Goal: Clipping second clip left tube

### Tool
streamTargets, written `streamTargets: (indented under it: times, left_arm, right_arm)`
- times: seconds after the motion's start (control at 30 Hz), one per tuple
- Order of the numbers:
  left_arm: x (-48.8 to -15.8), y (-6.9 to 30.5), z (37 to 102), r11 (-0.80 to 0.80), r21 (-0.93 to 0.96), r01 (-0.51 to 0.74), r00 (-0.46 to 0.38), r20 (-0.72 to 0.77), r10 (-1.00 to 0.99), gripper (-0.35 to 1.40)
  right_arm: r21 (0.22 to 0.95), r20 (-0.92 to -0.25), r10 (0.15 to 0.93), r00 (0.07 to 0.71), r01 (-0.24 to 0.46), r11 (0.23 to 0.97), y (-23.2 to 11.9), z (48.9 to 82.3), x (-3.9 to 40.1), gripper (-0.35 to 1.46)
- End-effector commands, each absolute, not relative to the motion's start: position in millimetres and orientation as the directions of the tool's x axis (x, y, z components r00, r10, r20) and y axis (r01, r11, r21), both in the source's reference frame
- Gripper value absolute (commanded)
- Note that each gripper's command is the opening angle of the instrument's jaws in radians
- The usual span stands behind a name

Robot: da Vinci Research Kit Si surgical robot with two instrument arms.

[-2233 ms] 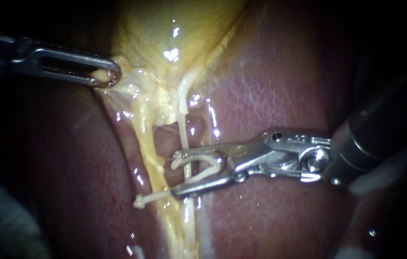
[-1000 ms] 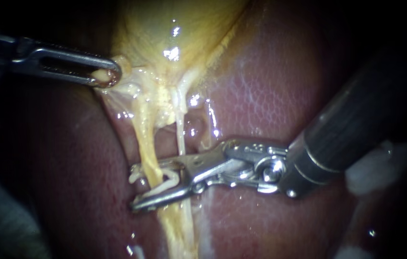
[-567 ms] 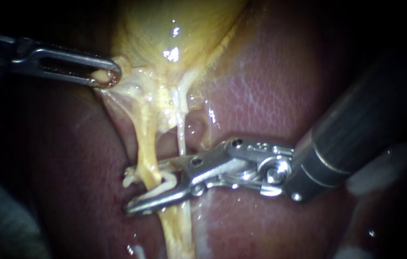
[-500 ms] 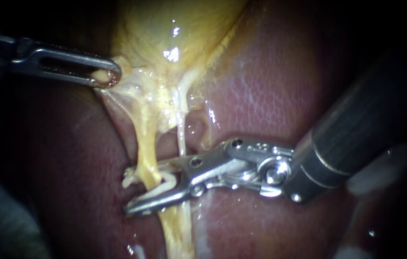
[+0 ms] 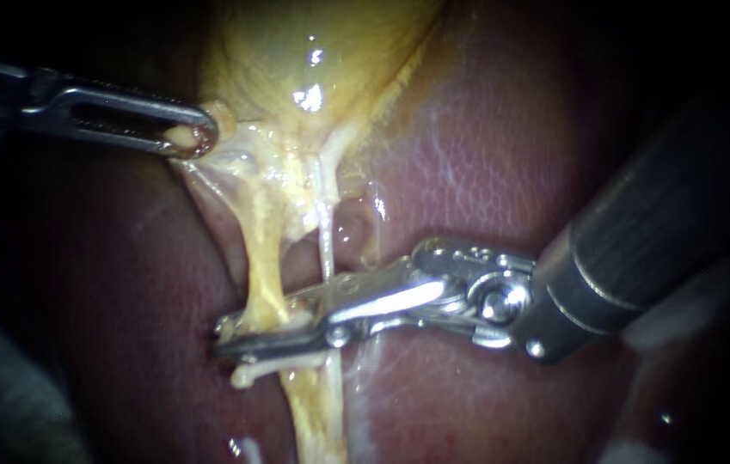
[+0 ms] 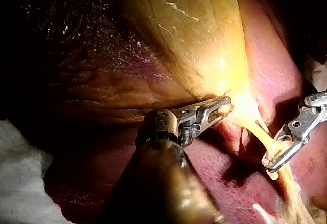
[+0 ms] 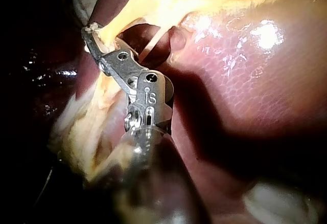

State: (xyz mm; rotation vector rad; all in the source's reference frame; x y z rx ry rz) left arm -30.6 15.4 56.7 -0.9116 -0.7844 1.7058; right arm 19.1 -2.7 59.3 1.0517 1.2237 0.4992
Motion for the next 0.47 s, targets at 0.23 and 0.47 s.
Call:
streamTargets:
  times: [0.23,0.47]
  left_arm:
    - [-30.6,15.4,56.7,-0.283,-0.839,-0.465,-0.209,-0.207,0.956,-0.35]
    - [-30.6,15.4,56.8,-0.283,-0.839,-0.465,-0.209,-0.206,0.956,-0.35]
  right_arm:
    - [0.857,-0.515,0.799,0.310,0.202,0.474,-2.7,59.4,18.9,-0.35]
    - [0.857,-0.516,0.799,0.310,0.202,0.475,-2.7,59.5,18.9,-0.35]
